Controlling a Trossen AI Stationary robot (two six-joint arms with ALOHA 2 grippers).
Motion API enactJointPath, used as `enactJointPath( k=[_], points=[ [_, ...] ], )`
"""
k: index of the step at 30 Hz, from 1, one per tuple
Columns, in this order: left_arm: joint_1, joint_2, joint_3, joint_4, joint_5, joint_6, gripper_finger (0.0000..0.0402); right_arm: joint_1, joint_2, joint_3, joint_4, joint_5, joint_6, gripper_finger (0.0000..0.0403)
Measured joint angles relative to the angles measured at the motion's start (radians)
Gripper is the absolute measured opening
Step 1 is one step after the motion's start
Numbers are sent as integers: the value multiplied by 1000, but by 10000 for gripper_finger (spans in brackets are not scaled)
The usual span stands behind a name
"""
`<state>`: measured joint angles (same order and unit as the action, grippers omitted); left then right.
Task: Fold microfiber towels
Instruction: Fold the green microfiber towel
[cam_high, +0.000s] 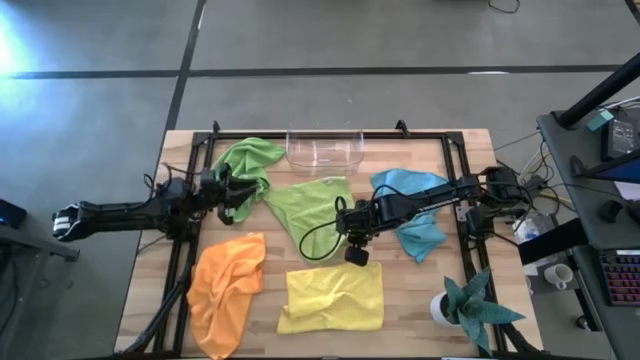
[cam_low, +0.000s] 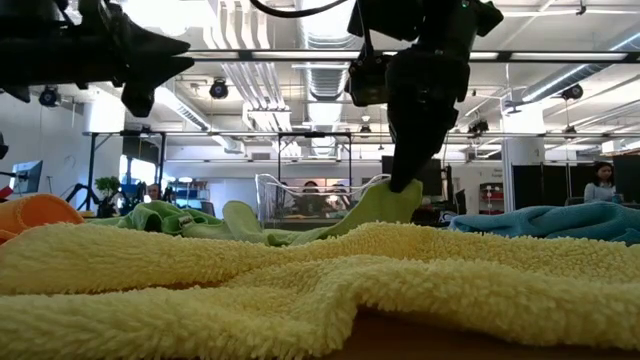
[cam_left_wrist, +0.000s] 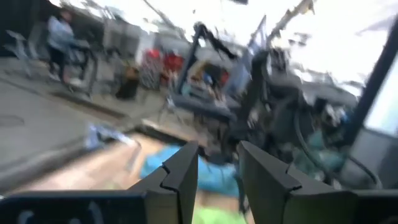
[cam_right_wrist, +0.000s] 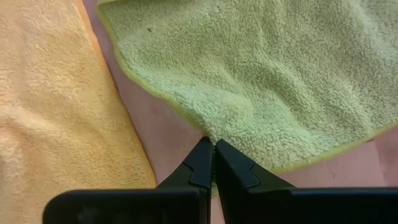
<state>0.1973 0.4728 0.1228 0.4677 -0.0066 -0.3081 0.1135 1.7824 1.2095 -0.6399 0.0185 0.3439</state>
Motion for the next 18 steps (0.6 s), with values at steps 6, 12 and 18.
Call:
enactJointPath(
  k=[6,12,18],
  points=[
    [0,178,107,-72,35,101,102,0,0,0,0,0,0,9],
    [1,359,247,-167,36,132,102,0,0,0,-7,0,-4,9],
    [1,529,376,-266,71,132,102,0,0,0,-9,0,-13,9]
  ],
)
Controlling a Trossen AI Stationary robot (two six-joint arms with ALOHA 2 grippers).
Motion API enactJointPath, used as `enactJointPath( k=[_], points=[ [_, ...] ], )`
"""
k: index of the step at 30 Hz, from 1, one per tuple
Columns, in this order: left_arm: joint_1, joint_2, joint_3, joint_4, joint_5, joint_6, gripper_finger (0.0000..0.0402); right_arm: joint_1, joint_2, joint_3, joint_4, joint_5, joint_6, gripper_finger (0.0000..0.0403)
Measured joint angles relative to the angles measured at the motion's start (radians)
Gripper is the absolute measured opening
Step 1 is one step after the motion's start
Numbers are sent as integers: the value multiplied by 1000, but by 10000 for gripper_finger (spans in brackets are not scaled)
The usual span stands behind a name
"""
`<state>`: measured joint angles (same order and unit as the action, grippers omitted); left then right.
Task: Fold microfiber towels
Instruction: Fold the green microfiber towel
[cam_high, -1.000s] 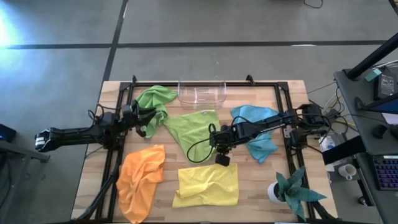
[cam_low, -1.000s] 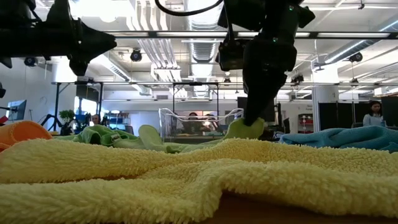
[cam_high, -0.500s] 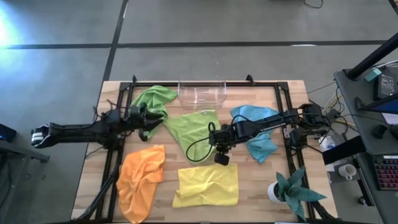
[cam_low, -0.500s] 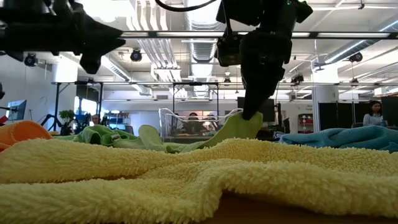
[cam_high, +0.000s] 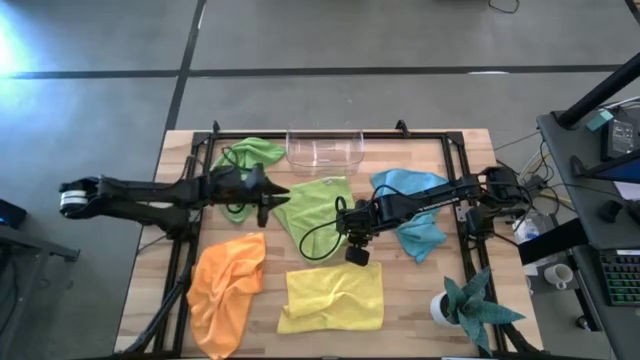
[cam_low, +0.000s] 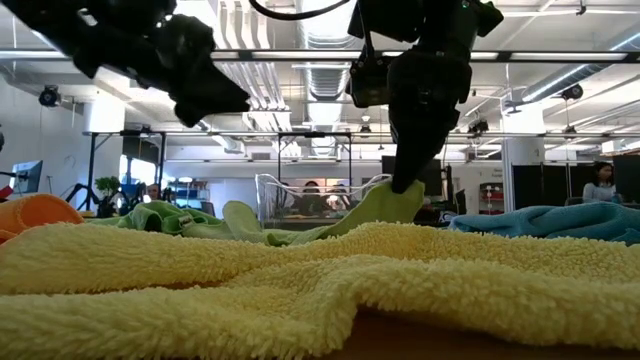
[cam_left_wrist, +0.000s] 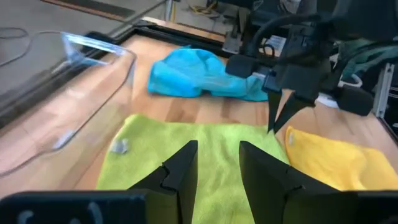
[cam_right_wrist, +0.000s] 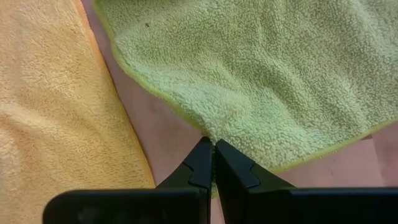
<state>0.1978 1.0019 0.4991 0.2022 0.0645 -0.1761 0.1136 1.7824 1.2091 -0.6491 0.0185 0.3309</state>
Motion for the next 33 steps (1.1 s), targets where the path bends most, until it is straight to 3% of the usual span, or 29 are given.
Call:
enactJointPath(
  k=[7,12,16,27,33],
  points=[
    [0,176,101,-9,116,0,103,0,0,0,1,0,-21,9],
    [-2,287,124,-12,144,-2,103,0,0,0,2,0,-28,9],
    [-4,355,141,-11,241,-2,103,0,0,0,2,0,-43,9],
    [-30,498,167,-14,250,-78,103,0,0,-1,6,0,-44,9],
    [-37,525,188,-109,251,-74,103,0,0,-1,13,0,-43,9]
  ],
)
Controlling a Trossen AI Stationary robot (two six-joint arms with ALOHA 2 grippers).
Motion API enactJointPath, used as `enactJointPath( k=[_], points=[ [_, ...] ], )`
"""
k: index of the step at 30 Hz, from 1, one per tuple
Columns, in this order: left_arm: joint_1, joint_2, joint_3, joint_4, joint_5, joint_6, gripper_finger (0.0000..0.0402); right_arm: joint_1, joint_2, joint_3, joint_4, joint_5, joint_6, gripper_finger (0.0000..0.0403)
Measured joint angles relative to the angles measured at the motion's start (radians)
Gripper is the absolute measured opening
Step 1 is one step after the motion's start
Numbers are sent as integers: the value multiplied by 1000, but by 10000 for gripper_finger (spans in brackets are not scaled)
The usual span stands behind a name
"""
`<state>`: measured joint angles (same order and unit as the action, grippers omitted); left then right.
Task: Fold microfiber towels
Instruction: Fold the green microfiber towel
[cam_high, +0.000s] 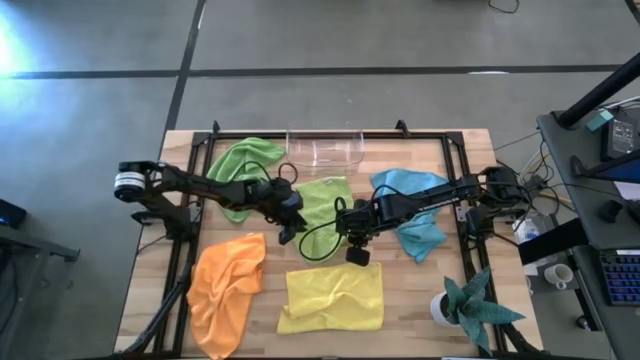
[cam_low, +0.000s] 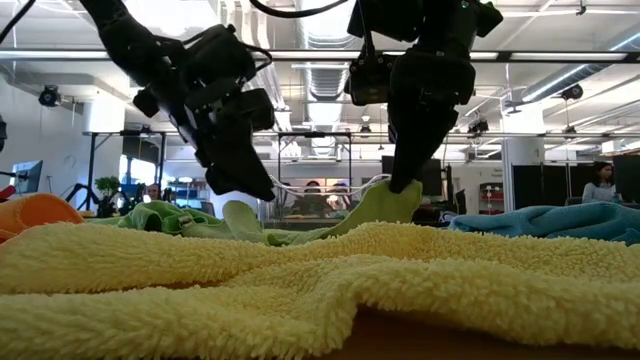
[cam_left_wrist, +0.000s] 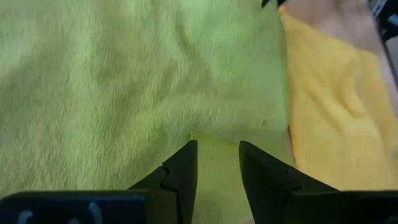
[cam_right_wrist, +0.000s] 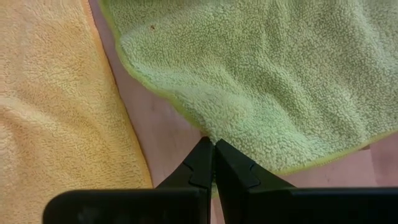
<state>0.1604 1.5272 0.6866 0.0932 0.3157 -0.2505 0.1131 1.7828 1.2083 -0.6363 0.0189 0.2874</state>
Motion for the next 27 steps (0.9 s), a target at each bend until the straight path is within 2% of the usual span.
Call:
enactJointPath(
  k=[10,16,27],
  points=[
    [1,-21,147,-314,0,160,102,0,1,0,29,0,0,9],
    [15,4,198,-321,-11,182,102,0,1,0,42,0,9,9],
    [19,110,217,-397,13,177,102,0,1,-1,45,0,20,9]
  ],
)
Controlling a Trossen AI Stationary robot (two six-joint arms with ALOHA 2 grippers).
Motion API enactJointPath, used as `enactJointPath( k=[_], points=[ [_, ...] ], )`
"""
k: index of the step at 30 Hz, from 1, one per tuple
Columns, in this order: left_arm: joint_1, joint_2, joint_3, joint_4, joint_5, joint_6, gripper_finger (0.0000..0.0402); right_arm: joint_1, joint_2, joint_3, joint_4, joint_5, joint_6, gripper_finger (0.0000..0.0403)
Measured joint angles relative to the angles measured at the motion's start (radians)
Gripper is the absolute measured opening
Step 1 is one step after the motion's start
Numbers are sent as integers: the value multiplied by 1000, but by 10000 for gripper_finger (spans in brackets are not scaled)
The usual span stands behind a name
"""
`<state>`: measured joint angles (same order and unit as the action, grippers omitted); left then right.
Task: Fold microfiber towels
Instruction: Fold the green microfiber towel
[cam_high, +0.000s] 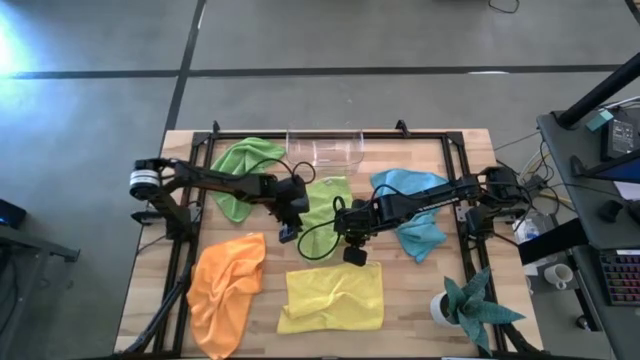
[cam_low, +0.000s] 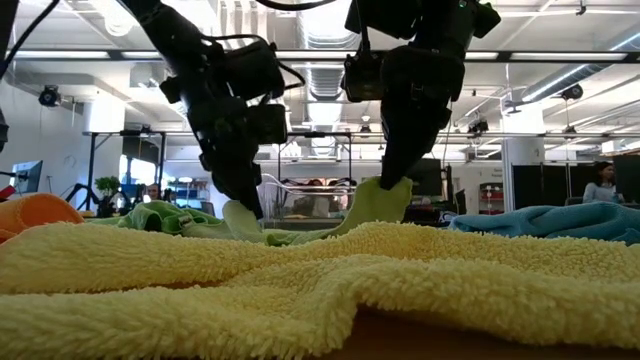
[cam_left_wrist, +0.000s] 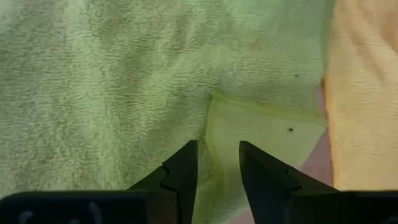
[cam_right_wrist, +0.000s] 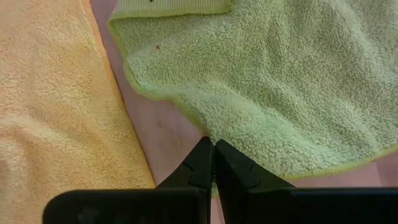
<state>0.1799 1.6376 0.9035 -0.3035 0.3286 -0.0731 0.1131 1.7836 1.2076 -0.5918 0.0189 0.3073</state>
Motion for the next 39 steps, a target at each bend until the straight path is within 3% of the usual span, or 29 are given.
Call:
enactJointPath(
  k=[16,39],
  points=[
    [-5,15,-5,-69,89,-51,102,0,0,-2,3,0,-1,9],
    [-29,16,-9,-182,91,1,102,0,0,-2,4,0,-23,9]
  ],
)
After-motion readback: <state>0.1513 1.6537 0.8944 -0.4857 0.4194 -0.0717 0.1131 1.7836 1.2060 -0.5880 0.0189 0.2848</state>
